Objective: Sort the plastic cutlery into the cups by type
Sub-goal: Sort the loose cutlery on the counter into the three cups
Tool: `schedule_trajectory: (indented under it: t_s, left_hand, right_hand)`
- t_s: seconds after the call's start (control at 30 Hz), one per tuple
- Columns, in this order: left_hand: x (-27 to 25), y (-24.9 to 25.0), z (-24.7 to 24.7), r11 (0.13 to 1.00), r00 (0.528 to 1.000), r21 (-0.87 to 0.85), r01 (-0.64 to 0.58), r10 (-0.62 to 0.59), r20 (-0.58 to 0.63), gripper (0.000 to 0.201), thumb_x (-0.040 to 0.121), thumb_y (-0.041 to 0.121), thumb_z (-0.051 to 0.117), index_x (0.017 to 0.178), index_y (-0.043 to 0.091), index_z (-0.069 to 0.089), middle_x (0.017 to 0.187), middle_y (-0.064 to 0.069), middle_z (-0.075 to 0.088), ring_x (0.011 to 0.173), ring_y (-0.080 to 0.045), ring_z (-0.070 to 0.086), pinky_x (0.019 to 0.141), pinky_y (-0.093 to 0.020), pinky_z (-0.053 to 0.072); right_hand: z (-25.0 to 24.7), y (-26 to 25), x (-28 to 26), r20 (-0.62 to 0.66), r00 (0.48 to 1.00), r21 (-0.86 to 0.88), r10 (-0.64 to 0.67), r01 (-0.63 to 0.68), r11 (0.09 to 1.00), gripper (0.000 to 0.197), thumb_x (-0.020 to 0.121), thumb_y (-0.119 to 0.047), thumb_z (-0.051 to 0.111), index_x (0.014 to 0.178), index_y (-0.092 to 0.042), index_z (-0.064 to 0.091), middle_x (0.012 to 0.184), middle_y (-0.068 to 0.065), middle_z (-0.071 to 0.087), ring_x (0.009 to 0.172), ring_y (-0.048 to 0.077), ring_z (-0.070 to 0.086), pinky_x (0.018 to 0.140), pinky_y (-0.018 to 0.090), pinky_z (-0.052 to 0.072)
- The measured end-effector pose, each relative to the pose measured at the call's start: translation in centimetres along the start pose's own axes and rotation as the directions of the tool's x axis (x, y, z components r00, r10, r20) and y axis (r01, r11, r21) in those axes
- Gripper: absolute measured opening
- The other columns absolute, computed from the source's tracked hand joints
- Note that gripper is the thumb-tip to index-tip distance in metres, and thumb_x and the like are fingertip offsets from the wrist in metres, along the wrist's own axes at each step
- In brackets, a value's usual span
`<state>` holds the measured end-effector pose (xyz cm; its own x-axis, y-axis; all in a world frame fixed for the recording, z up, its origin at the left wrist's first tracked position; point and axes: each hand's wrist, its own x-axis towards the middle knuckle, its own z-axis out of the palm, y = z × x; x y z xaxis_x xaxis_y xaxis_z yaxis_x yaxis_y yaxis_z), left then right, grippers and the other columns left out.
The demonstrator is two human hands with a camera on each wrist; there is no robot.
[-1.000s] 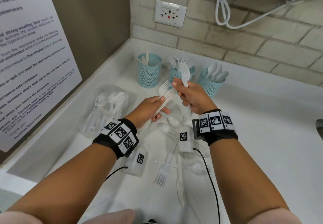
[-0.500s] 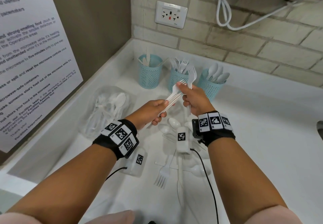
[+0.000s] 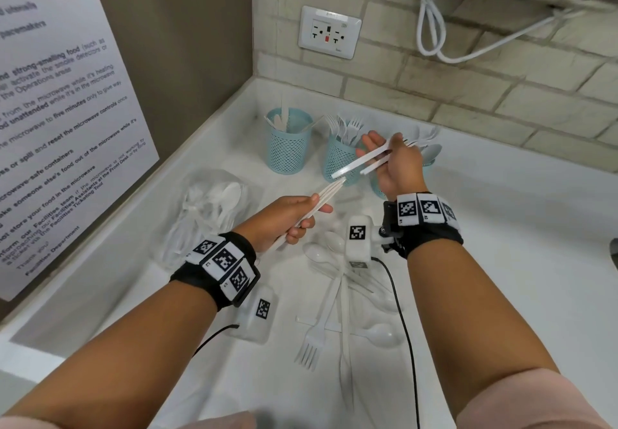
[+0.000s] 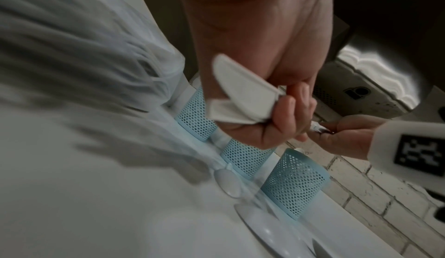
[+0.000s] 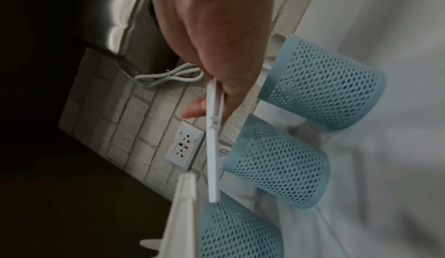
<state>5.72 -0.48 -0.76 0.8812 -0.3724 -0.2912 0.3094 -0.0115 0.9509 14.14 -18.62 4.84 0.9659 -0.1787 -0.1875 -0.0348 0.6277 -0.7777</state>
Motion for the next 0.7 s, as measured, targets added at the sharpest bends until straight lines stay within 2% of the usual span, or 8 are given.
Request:
schedule_trajectory:
  t_s: [0.07, 0.13, 0.27, 0.37, 0.47, 0.53, 0.6, 0.7]
  left_hand:
    - [0.1, 0.1, -0.2, 1.000, 1.000, -0.022, -0.002, 0.002, -0.013, 0.034, 0.099, 0.038, 0.038, 0.103, 0.019, 0.066, 0.054, 0.007, 0.037, 0.042, -0.005, 0.027, 0.040, -0.015, 0.024]
    - [0.3, 0.4, -0.3, 0.999, 0.999, -0.038, -0.011, 0.009, -0.042, 0.033, 0.099, 0.037, 0.039, 0.104, 0.018, 0.066, 0.054, 0.007, 0.037, 0.042, -0.005, 0.027, 0.040, -0.016, 0.024]
    - [0.7, 0.8, -0.4, 0.996, 0.995, -0.085, -0.025, 0.017, -0.100, 0.031, 0.099, 0.035, 0.040, 0.107, 0.015, 0.064, 0.054, 0.007, 0.040, 0.042, -0.005, 0.028, 0.041, -0.016, 0.023]
    - [1.0, 0.9, -0.5, 0.994, 0.992, -0.108, -0.027, 0.013, -0.128, 0.029, 0.099, 0.033, 0.041, 0.103, 0.016, 0.064, 0.056, 0.006, 0.040, 0.042, -0.005, 0.029, 0.040, -0.016, 0.024]
    - [1.4, 0.9, -0.5, 0.992, 0.988, -0.124, -0.025, 0.006, -0.152, 0.027, 0.100, 0.030, 0.041, 0.103, 0.016, 0.064, 0.057, 0.005, 0.040, 0.042, -0.004, 0.030, 0.040, -0.015, 0.026]
    - [1.6, 0.9, -0.4, 0.990, 0.986, -0.140, -0.025, 0.001, -0.168, 0.027, 0.100, 0.029, 0.041, 0.106, 0.014, 0.062, 0.056, 0.006, 0.041, 0.041, -0.004, 0.031, 0.040, -0.015, 0.026]
    - [1.6, 1.0, -0.4, 0.989, 0.984, -0.143, -0.024, -0.001, -0.177, 0.026, 0.100, 0.027, 0.041, 0.106, 0.014, 0.062, 0.056, 0.006, 0.041, 0.041, -0.004, 0.032, 0.040, -0.015, 0.027]
    - [1.4, 0.9, -0.4, 0.990, 0.984, -0.137, -0.016, -0.009, -0.179, 0.025, 0.100, 0.026, 0.041, 0.106, 0.014, 0.062, 0.058, 0.005, 0.041, 0.044, -0.005, 0.032, 0.040, -0.015, 0.027]
  right_hand:
    - [0.5, -0.5, 0.8, -0.018, 0.999, 0.066, -0.030, 0.031, 0.997, 0.007, 0.103, -0.015, 0.032, 0.102, -0.009, 0.035, 0.070, 0.009, 0.049, 0.054, 0.018, 0.053, 0.061, 0.038, 0.054]
    - [1.1, -1.0, 1.6, -0.049, 0.995, 0.030, -0.084, 0.085, 0.996, 0.011, 0.101, -0.011, 0.036, 0.091, -0.011, 0.037, 0.062, 0.004, 0.040, 0.047, 0.013, 0.044, 0.056, 0.030, 0.051]
    - [2.5, -2.5, 2.9, -0.017, 0.970, -0.062, -0.243, 0.242, 0.968, 0.028, 0.093, 0.007, 0.034, 0.075, -0.014, 0.040, 0.061, 0.002, 0.041, 0.054, 0.011, 0.044, 0.056, 0.023, 0.037]
    - [3.6, -2.8, 4.1, -0.013, 0.933, -0.123, -0.359, 0.355, 0.927, 0.024, 0.095, 0.005, 0.032, 0.088, -0.016, 0.042, 0.066, 0.002, 0.046, 0.063, 0.013, 0.051, 0.059, 0.021, 0.039]
    - [4.2, -1.8, 5.2, -0.008, 0.920, -0.258, -0.392, 0.377, 0.890, 0.021, 0.097, 0.002, 0.032, 0.093, -0.017, 0.041, 0.066, 0.001, 0.049, 0.066, 0.012, 0.052, 0.061, 0.021, 0.039]
    - [4.2, -0.5, 5.4, 0.020, 0.933, -0.376, -0.359, 0.340, 0.862, 0.020, 0.097, 0.000, 0.033, 0.092, -0.017, 0.042, 0.069, 0.000, 0.051, 0.067, 0.012, 0.053, 0.069, 0.025, 0.041]
    - [3.8, 0.8, 5.7, 0.050, 0.955, -0.469, -0.292, 0.281, 0.837, 0.015, 0.094, 0.002, 0.039, 0.100, -0.011, 0.045, 0.075, 0.002, 0.053, 0.070, 0.014, 0.054, 0.079, 0.033, 0.045]
    - [3.5, 1.7, 6.1, 0.072, 0.971, -0.645, -0.229, 0.220, 0.732, 0.033, 0.086, 0.006, 0.051, 0.118, -0.003, 0.051, 0.091, 0.005, 0.058, 0.081, 0.018, 0.057, 0.085, 0.032, 0.051]
